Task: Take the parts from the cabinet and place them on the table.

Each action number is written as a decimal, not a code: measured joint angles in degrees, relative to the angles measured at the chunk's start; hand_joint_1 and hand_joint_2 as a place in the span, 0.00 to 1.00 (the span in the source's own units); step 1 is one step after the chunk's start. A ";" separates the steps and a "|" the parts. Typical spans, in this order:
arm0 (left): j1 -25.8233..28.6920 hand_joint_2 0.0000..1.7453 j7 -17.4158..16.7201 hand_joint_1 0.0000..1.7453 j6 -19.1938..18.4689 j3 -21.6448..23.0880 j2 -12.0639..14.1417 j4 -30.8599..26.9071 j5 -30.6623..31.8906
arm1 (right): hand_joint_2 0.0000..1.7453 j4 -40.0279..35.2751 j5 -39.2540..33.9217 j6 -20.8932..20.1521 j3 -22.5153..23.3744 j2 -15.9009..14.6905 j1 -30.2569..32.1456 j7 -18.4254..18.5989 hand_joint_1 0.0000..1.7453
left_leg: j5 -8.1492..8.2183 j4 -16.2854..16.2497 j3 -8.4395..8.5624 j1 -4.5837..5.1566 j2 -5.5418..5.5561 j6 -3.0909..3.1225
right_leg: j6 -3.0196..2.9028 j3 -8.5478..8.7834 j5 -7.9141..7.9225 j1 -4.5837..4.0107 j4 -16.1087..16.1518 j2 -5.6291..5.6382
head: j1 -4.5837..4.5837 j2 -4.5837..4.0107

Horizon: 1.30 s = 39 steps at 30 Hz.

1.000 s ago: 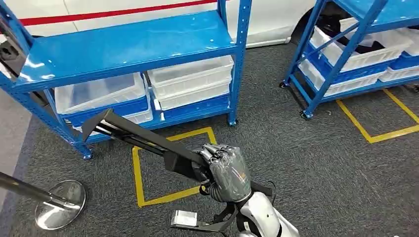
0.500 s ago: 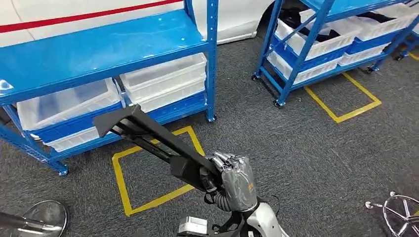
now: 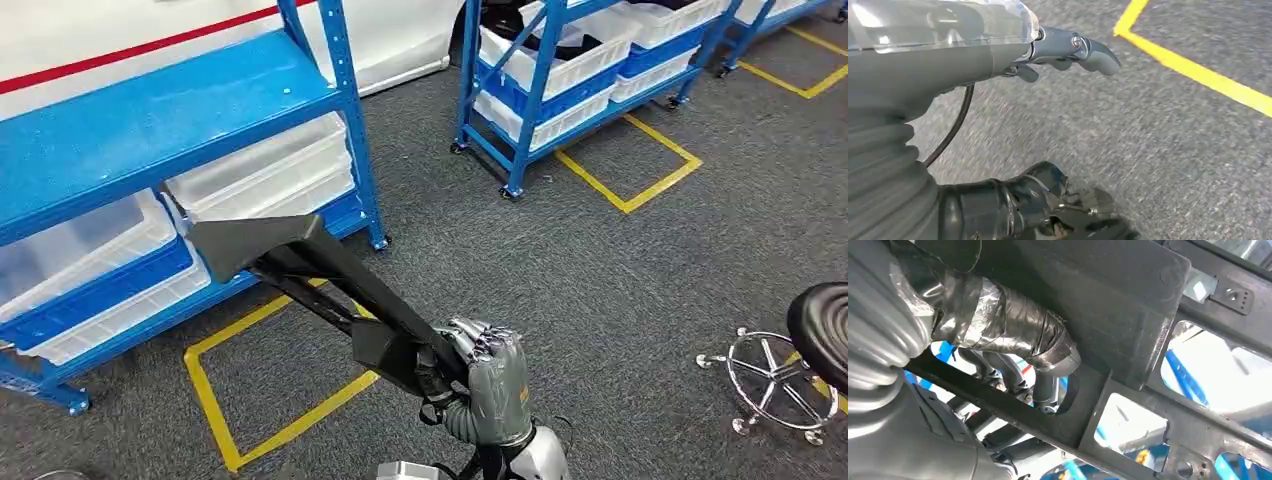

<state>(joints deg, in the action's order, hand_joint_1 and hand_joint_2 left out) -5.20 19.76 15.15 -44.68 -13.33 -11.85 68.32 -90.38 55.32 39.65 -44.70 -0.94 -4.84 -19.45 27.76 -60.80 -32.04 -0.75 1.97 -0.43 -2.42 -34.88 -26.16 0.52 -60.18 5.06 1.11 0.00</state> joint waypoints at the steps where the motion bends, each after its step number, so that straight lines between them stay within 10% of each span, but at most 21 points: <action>1: 0.07 1.00 0.00 0.00 0.00 0.00 0.17 0.00 0.02 | 1.00 0.02 -0.18 0.04 0.20 0.26 0.10 -0.20 1.00 | 0.66 1.86 0.79 -0.20 3.11 0.40 | 0.18 -0.20 0.06 0.02 -0.05 0.46 | 0.09 0.00; 5: -0.11 1.00 0.09 0.00 0.04 0.02 0.17 0.00 -0.02 | 1.00 0.02 -0.90 0.17 1.01 0.75 0.74 -0.72 1.00 | 0.09 3.50 1.28 -0.04 1.38 0.94 | 2.03 -1.10 1.13 0.28 0.46 3.14 | 0.06 0.00; 6: -0.05 1.00 0.09 0.00 0.09 0.00 0.04 0.00 -0.09 | 1.00 0.02 -1.10 0.20 1.18 0.77 0.94 -0.86 1.00 | -0.51 4.44 1.60 -0.80 0.26 1.31 | 2.15 -1.32 0.71 0.28 -0.05 2.42 | 0.02 0.00; 8: -0.08 1.00 0.17 0.00 0.11 0.00 0.13 0.00 -0.09 | 1.00 0.00 -1.44 0.24 1.40 0.86 0.98 -1.25 1.00 | -0.79 4.85 1.77 -0.47 -1.03 1.96 | 2.45 -3.58 -2.72 -0.16 -4.71 -2.90 | 0.63 0.00; 11: 0.10 1.00 0.17 0.00 0.13 0.00 0.17 0.00 -0.11 | 1.00 0.02 -1.95 0.22 1.53 0.86 1.39 -1.49 1.00 | -0.54 4.55 1.62 -0.20 -3.72 2.11 | 2.98 -9.09 -7.30 0.29 -16.65 -4.54 | 0.63 0.00; 14: 0.02 1.00 0.20 0.00 0.11 0.00 0.15 0.00 -0.11 | 1.00 0.04 -2.14 0.22 1.79 0.88 1.62 -1.67 1.00 | -0.01 4.05 1.70 -0.23 -5.75 1.74 | 3.21 -4.62 -2.15 0.71 -8.80 -5.47 | 0.66 0.00; 15: 0.01 1.00 0.22 0.00 0.11 0.00 0.13 0.00 -0.11 | 1.00 0.02 -2.14 0.22 1.88 0.88 1.61 -1.75 1.00 | 0.37 3.69 1.81 -0.23 -6.33 1.44 | 3.03 -1.00 0.15 0.72 -2.56 -7.04 | 0.63 0.00; 16: 0.01 1.00 0.22 0.00 0.13 0.00 0.13 0.00 -0.13 | 1.00 0.02 -2.14 0.22 1.95 0.94 1.59 -1.84 1.00 | 0.62 3.47 1.85 -0.12 -6.78 1.08 | 2.67 0.00 -1.36 0.18 -0.38 -9.67 | 0.66 0.00; 20: 0.04 1.00 0.24 0.00 0.13 0.00 0.15 0.00 -0.44 | 1.00 0.00 -2.23 0.24 2.21 1.34 1.75 -2.02 1.00 | 0.97 3.37 2.20 0.15 -8.66 -0.18 | 1.64 -0.38 -0.81 -0.50 -0.34 -7.60 | 0.61 0.00; 21: 0.04 1.00 0.24 0.00 0.13 0.00 0.15 0.00 -0.46 | 1.00 0.00 -2.25 0.24 2.28 1.34 1.81 -2.06 1.00 | 1.19 3.35 2.43 0.08 -8.69 -0.56 | 1.18 -0.28 -0.51 -0.07 0.18 -6.95 | 0.63 0.00; 22: 0.03 1.00 0.24 0.00 0.13 -0.02 0.15 0.00 -0.46 | 1.00 0.00 -2.30 0.22 2.32 1.42 1.99 -2.17 1.00 | 2.28 2.55 2.11 -0.24 -6.50 -0.86 | 0.87 -0.11 -0.30 0.18 0.50 -6.48 | 0.57 0.00; 24: 0.01 1.00 0.26 0.00 0.15 -0.02 0.15 0.00 -0.46 | 1.00 0.00 -2.30 0.26 2.47 1.82 2.02 -2.65 1.00 | 7.26 -5.11 -1.29 -0.38 -3.11 -1.01 | 0.41 -0.33 -0.02 0.21 0.48 -5.38 | 0.55 0.00; 26: 0.23 1.00 0.26 0.00 0.15 -0.02 0.15 0.00 -0.46 | 1.00 0.00 -2.30 0.24 2.74 2.12 2.42 -3.28 1.00 | 10.47 -13.89 -5.40 -0.36 -2.42 -1.07 | 0.26 -0.44 0.07 0.01 0.44 -4.00 | 0.55 0.00; 28: 0.55 1.00 0.26 0.00 0.15 -0.02 0.15 0.00 -0.50 | 1.00 0.00 -2.30 0.24 3.04 2.15 2.87 -3.59 1.00 | 8.03 -13.63 -5.70 -0.36 -2.34 -0.84 | 0.26 -0.43 0.08 -0.07 0.25 -2.33 | 0.55 0.00; 30: 0.51 1.00 0.31 0.00 0.15 -0.02 0.15 0.00 -0.57 | 1.00 0.00 -2.32 0.24 3.24 2.32 3.07 -3.65 1.00 | 2.12 -3.76 -1.42 -0.36 -1.30 -0.32 | 0.27 -0.42 0.08 -0.07 -0.05 -0.58 | 0.55 0.00; 32: 0.53 1.00 0.31 0.00 0.17 -0.09 0.37 0.00 -0.61 | 1.00 0.00 -2.32 0.26 3.37 2.65 3.08 -3.68 1.00 | 1.07 2.45 0.96 -0.52 3.61 0.33 | 0.77 -0.88 0.22 -0.20 -0.39 0.58 | 0.61 0.00; 36: 0.31 1.00 0.31 0.00 0.18 -0.11 0.37 0.00 -0.68 | 1.00 0.00 -2.34 0.28 3.61 2.78 3.44 -3.72 1.00 | 0.33 3.63 1.50 -0.31 1.18 1.13 | 2.68 -1.51 1.32 0.18 0.53 3.24 | 0.61 0.00; 39: 0.36 1.00 0.35 0.00 0.17 -0.09 0.33 0.00 -0.61 | 1.00 -0.09 -2.36 0.31 3.85 2.76 3.44 -3.72 1.00 | -0.35 4.49 1.68 -0.27 -1.27 1.97 | 2.86 -4.60 -3.68 -0.13 -6.55 -3.43 | 0.98 0.00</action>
<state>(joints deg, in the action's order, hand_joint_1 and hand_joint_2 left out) -4.85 20.11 15.32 -44.76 -13.00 -11.85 67.71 -90.47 52.96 39.95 -40.85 1.81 -1.40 -23.17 27.42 -56.30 -30.35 -1.03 0.69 1.53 0.44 -39.47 -29.85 0.39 -66.73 1.62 2.10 0.00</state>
